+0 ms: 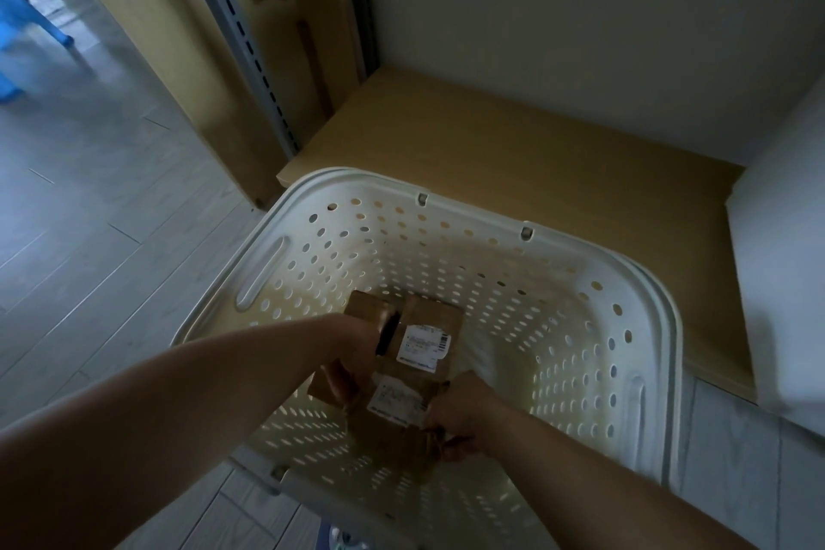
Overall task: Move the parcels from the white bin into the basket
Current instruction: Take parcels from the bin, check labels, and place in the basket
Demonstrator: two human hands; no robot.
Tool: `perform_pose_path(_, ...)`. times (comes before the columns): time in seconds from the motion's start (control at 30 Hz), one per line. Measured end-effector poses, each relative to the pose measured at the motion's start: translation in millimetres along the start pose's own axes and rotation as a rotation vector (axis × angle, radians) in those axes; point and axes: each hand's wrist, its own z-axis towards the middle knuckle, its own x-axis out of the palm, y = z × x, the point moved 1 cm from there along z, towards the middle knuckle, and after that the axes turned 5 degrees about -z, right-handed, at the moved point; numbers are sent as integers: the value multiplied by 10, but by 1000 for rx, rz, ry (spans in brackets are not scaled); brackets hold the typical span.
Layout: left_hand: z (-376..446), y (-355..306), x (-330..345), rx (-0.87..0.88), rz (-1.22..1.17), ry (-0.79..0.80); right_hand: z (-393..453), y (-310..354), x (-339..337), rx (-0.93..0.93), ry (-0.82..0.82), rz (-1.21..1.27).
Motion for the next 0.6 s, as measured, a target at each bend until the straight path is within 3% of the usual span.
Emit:
perform_pose_path(0.23,-244,-23,-96,59,-12,-8,-134,12,-189,-19,-25,56)
perform_pose_path(0.4,-300,-242,-66,223,-189,-175,-162,47,-338,-30,-331,-125)
perform_pose_path(0.5,-218,-484,113,191,-450,-71,-255,59,-561,-127,-547,-401)
perform_pose_path(0.6,-10,-642,470,92,-606,17,-240,116,-731,-110,-698,-553)
